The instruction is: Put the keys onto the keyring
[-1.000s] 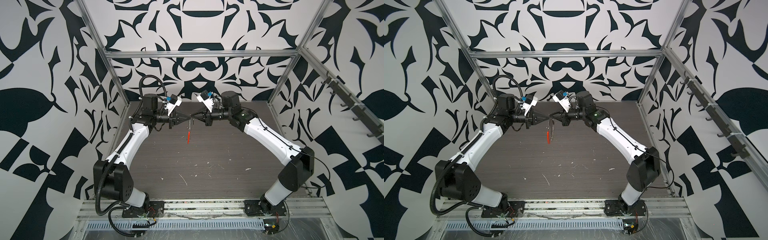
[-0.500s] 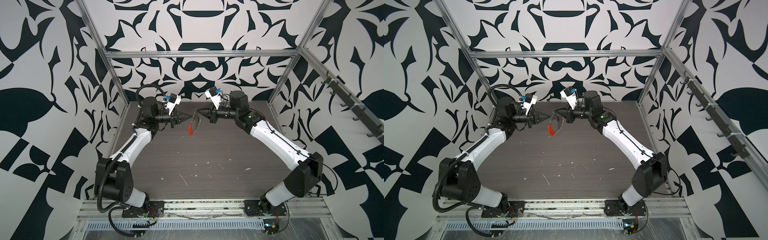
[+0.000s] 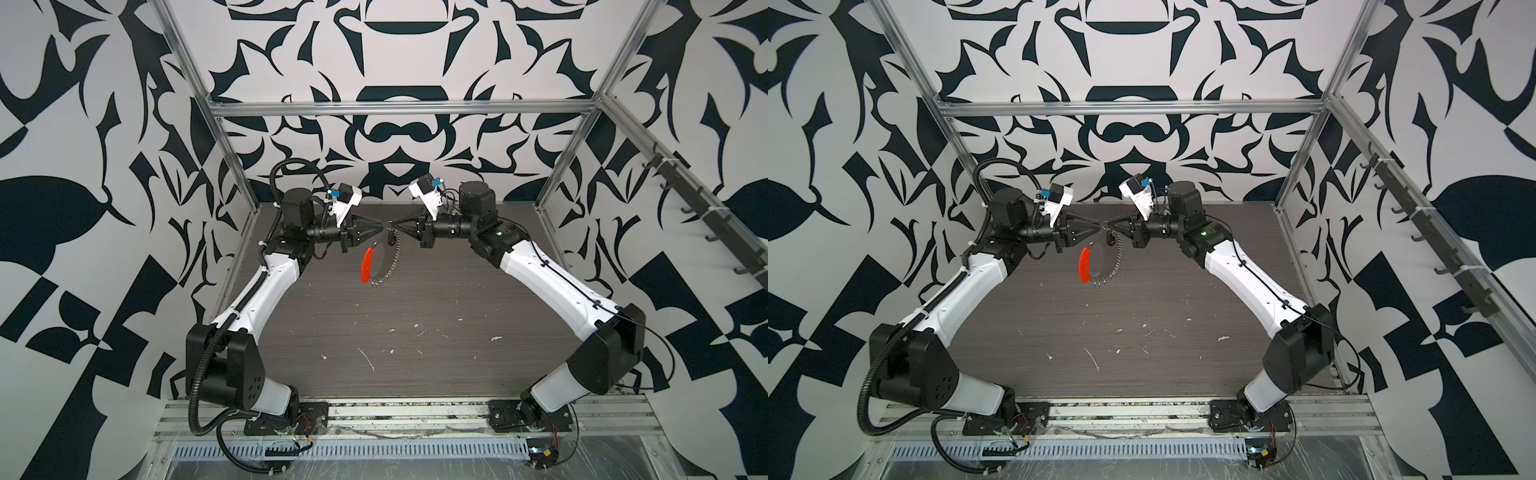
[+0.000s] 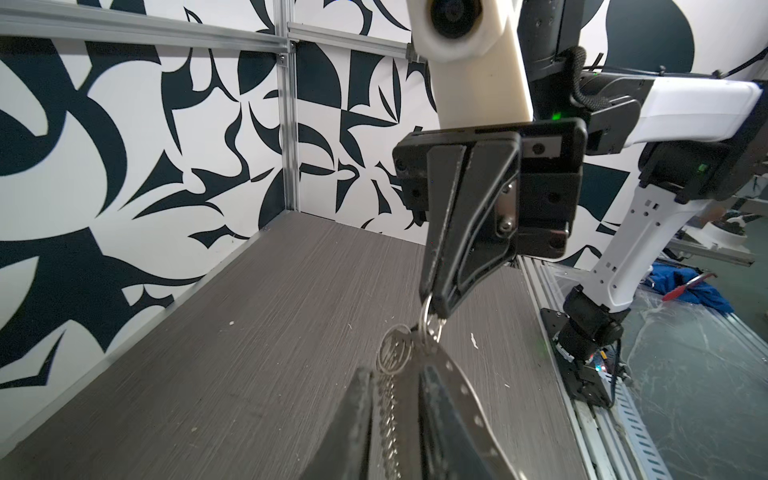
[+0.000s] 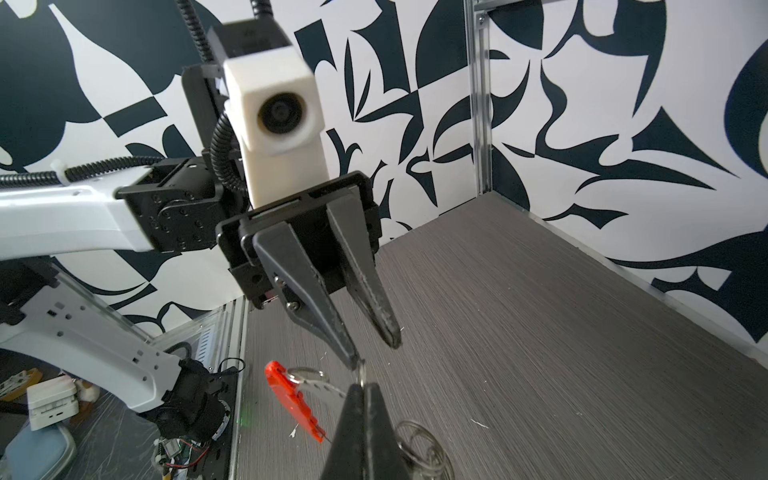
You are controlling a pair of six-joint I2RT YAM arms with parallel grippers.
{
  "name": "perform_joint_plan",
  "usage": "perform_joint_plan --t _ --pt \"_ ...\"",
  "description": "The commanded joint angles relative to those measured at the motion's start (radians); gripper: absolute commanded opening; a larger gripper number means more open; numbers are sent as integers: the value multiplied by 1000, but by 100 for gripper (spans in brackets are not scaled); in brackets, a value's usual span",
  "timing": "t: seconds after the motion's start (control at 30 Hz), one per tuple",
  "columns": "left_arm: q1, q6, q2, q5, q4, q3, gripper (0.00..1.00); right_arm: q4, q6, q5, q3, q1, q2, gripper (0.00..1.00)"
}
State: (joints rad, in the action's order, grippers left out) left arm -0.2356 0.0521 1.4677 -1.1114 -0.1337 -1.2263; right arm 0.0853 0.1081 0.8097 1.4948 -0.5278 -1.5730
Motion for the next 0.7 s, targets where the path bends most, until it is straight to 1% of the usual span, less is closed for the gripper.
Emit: perform_joint_plan --t 0.0,0.17,0.43,0.6,0.67 --pt "4 -15 3 -44 0 -31 25 -61 14 38 45 -6 8 0" --pt "-2 -23 9 -69 -3 -39 24 -74 16 47 49 -13 1 0" --pt "-8 -39 28 -105 0 -62 21 -91 24 55 60 -23 -12 0" --pt "-12 -41 39 -123 14 -74 12 -104 32 56 64 -29 -14 0" --pt "-14 -40 41 -128 19 -73 11 -113 39 55 62 -29 -12 0"
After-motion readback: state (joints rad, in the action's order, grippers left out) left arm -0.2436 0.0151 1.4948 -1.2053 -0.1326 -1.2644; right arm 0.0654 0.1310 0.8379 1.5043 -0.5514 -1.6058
